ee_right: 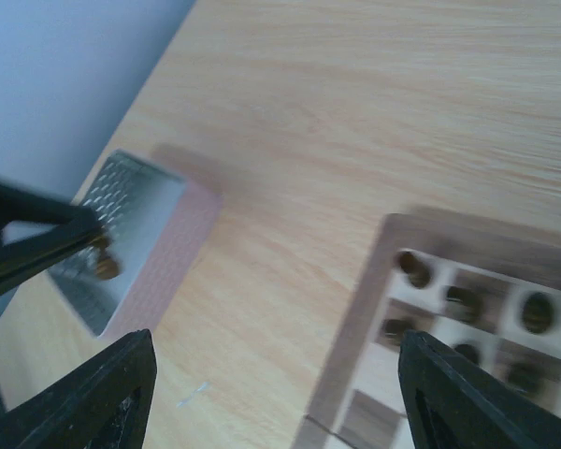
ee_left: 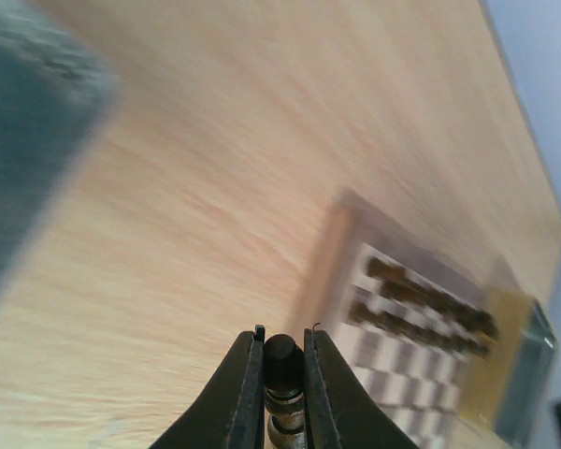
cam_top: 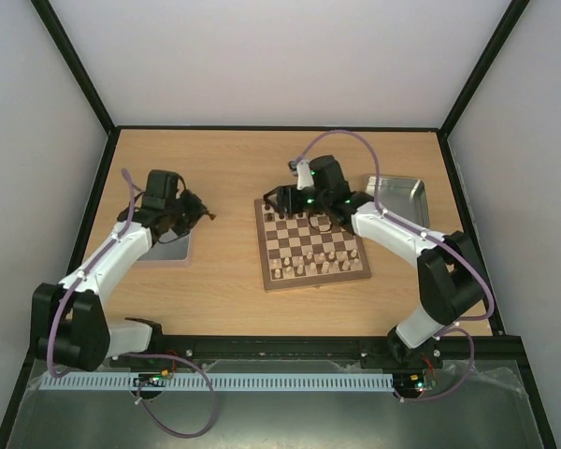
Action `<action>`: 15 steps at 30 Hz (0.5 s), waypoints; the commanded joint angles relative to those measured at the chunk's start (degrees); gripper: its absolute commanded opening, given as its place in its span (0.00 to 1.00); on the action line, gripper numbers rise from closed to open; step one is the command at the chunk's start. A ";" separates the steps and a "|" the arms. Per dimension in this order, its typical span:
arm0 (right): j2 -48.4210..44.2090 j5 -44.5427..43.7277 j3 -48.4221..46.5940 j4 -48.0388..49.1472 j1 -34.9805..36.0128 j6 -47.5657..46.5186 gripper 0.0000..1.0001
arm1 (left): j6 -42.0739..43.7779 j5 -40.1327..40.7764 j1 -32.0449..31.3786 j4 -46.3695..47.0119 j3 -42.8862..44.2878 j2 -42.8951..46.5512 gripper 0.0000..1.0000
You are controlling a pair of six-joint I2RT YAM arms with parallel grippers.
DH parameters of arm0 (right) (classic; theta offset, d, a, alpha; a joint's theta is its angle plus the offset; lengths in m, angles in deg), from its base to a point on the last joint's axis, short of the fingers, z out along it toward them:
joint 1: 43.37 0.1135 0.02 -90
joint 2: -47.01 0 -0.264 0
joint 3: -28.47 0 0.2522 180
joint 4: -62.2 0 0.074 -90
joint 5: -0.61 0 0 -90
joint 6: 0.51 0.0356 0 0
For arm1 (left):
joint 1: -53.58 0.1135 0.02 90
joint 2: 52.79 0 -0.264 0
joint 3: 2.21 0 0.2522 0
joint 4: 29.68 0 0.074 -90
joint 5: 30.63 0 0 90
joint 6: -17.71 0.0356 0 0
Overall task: Set up the chess pieces on the board
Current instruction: Place the chess piece on the chessboard.
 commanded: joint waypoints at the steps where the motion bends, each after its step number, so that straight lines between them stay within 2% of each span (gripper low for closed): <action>1: 1.62 3.92 -1.86 4.26 4.18 -3.20 0.71 | 1.17 -8.93 -5.23 8.25 4.81 -4.67 0.06; 7: 5.12 4.80 -3.88 4.43 6.84 -4.23 0.73 | 2.01 -14.61 -10.50 14.33 10.59 -11.86 0.06; 10: 6.40 3.40 -4.91 3.76 6.93 -4.06 0.70 | 3.17 -15.22 -12.53 14.83 12.96 -14.30 0.07; 12: 6.81 2.19 -5.17 2.96 6.92 -4.23 0.66 | 3.37 -15.71 -13.24 14.63 13.86 -15.41 0.07; 15: 6.70 1.10 -5.17 1.81 6.90 -4.32 0.52 | 3.47 -15.45 -13.51 14.49 14.19 -15.82 0.07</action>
